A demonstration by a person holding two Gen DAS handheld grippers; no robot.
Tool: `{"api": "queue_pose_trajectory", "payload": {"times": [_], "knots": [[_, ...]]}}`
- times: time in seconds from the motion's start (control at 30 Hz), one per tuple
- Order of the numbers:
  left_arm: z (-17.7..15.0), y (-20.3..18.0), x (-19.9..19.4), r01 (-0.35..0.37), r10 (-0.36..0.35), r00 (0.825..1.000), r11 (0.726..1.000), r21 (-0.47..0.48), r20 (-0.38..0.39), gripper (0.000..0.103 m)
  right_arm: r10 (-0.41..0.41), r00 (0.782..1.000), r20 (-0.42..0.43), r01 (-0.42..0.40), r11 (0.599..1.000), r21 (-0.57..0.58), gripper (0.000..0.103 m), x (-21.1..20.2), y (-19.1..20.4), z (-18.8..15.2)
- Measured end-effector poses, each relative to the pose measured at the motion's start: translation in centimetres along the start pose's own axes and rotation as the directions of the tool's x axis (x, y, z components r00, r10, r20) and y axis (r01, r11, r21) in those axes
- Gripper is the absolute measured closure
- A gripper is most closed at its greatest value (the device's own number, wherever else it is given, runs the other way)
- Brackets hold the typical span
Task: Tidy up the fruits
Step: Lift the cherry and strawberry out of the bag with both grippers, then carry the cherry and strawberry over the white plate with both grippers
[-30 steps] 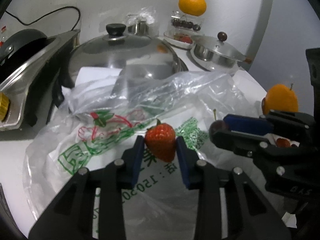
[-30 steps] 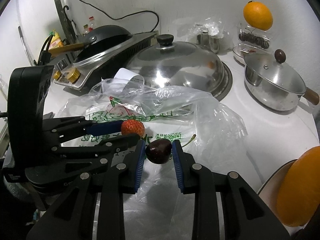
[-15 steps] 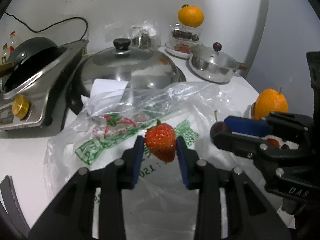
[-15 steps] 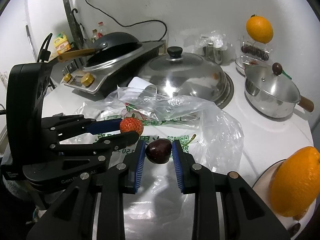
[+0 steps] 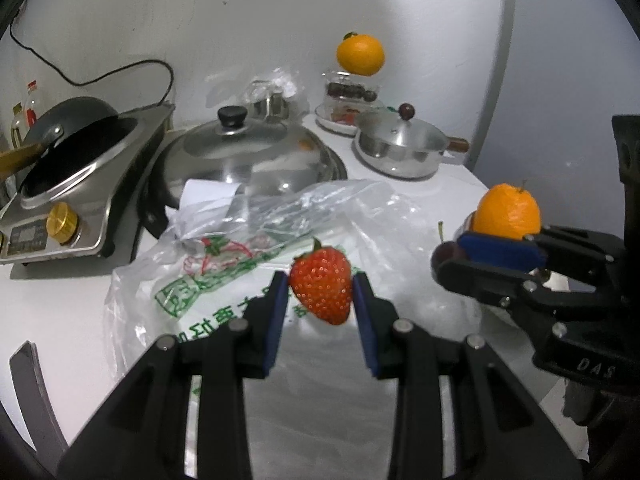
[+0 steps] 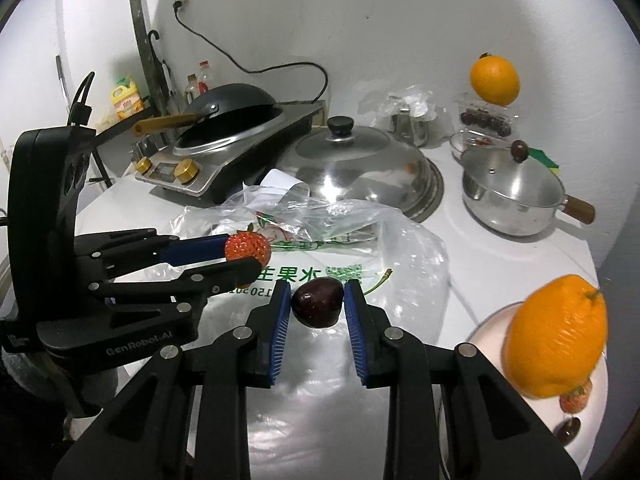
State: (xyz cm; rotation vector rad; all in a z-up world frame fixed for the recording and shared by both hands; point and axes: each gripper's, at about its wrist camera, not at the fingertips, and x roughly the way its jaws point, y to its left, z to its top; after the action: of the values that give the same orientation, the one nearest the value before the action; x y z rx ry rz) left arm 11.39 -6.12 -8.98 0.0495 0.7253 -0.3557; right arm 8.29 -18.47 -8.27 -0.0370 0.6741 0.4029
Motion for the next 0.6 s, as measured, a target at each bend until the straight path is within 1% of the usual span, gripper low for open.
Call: {"api": "queue_pose_trajectory", "payload": {"times": [0.27,0.6], "knots": [[0.0,-2.2,-1.0,0.021,-0.021,1.000,1.000,0.020,0.012,0.069,-0.044,0.999,0.013,0.043,0.999,0.021,0.073,-2.6,-1.5,-1.3],[0.3,-5.6,-1.3,0.043,-0.044,0.999,0.997,0.061,0.012,0.069,-0.089,0.995,0.036,0.087,0.995,0.056,0.073,-5.8,-3.7,-3.0]]}}
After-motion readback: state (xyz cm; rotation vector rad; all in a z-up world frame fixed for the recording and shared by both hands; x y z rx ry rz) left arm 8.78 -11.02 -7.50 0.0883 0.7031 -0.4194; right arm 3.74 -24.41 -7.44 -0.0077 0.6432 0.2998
